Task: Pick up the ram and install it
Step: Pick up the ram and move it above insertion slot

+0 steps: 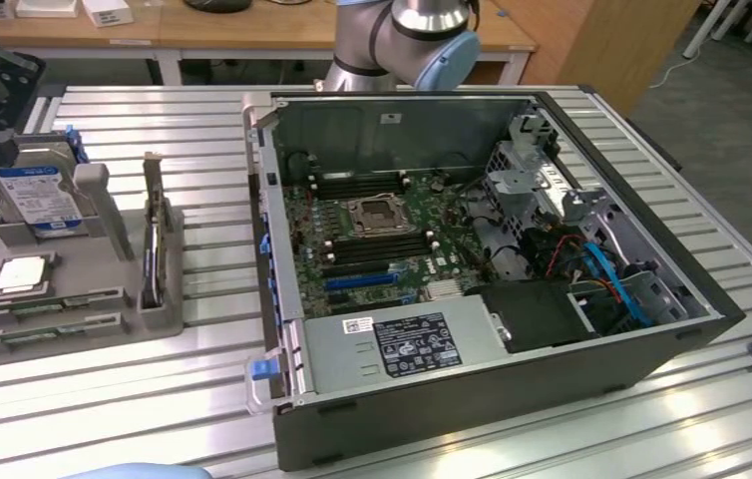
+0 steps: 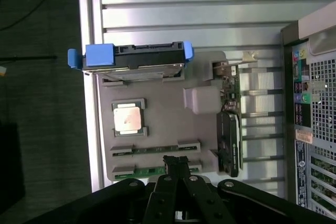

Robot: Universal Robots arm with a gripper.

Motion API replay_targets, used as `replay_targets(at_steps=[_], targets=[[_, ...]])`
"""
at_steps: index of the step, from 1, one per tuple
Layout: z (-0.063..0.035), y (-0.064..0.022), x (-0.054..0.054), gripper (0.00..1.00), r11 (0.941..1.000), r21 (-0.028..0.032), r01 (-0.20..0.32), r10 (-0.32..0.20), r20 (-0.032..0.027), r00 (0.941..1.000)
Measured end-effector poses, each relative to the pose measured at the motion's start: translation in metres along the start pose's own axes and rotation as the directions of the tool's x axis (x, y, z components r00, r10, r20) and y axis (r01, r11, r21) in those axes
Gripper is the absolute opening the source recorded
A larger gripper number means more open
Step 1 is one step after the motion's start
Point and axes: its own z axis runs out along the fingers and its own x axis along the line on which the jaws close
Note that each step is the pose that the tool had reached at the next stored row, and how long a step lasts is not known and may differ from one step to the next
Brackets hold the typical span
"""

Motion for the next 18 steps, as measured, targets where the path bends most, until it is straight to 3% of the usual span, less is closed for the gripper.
replay_targets(at_steps=[18], targets=[[0.0261, -0.0012, 0.001, 0.10, 1.0000, -0.0001, 0.000, 0.000, 0.0001, 1.0000]])
